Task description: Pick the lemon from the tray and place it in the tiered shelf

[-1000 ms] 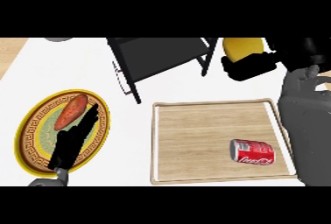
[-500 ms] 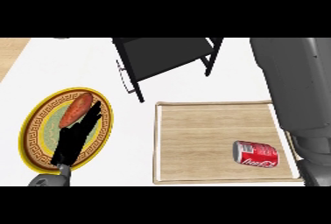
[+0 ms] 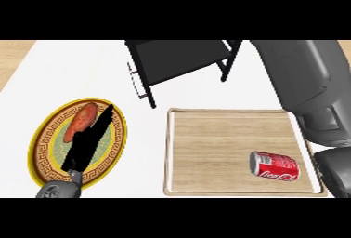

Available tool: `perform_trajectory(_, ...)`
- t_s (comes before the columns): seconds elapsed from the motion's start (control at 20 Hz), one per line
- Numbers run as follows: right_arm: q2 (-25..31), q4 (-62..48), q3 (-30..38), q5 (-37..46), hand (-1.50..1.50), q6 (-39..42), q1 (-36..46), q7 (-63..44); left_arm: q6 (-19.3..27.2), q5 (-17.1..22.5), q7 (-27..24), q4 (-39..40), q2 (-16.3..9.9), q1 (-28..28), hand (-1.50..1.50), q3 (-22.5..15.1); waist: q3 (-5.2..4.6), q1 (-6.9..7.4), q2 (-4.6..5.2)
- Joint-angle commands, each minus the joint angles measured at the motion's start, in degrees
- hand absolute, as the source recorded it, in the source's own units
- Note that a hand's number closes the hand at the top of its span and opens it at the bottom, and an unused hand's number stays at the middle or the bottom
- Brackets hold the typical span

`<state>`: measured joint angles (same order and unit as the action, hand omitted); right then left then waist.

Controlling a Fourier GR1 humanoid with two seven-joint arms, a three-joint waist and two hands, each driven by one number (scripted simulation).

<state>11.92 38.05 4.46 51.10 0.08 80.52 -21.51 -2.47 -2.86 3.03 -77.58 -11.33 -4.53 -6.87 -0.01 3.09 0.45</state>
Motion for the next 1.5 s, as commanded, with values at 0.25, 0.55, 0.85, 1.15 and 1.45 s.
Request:
perform_trajectory(0.25,-3.76,-14.70,0.88,1.44,1.50,-3.83,3.58,3.64,-0.29,-1.04,0.51,-0.88,1.07,0.40,0.00,-1.76,-0.09,1.94,1.37)
perform_trajectory(0.55,-5.82,-14.34,16.36,-14.16,-1.50,-2.48,0.36,3.92,-0.94,-0.71,-0.37,-0.52,0.64,0.39,0.00,-1.42,0.28,2.77,1.76)
perform_trajectory(0.85,-7.62,-14.40,25.98,-23.29,-1.50,-5.37,0.84,9.00,-0.57,-0.97,0.50,0.00,1.47,-1.79,0.00,-1.57,0.14,3.23,2.29)
perform_trajectory(1.15,-6.63,-14.34,30.84,-26.33,-1.50,-14.98,1.62,17.91,-0.23,-1.75,0.49,0.25,1.07,-1.12,0.00,-1.45,0.00,2.41,1.89)
perform_trajectory(1.45,-1.25,-12.72,34.57,-27.75,-1.50,-25.10,2.06,19.00,-1.00,-0.54,-1.09,-0.79,0.34,1.40,0.00,-0.33,-0.02,0.87,0.95)
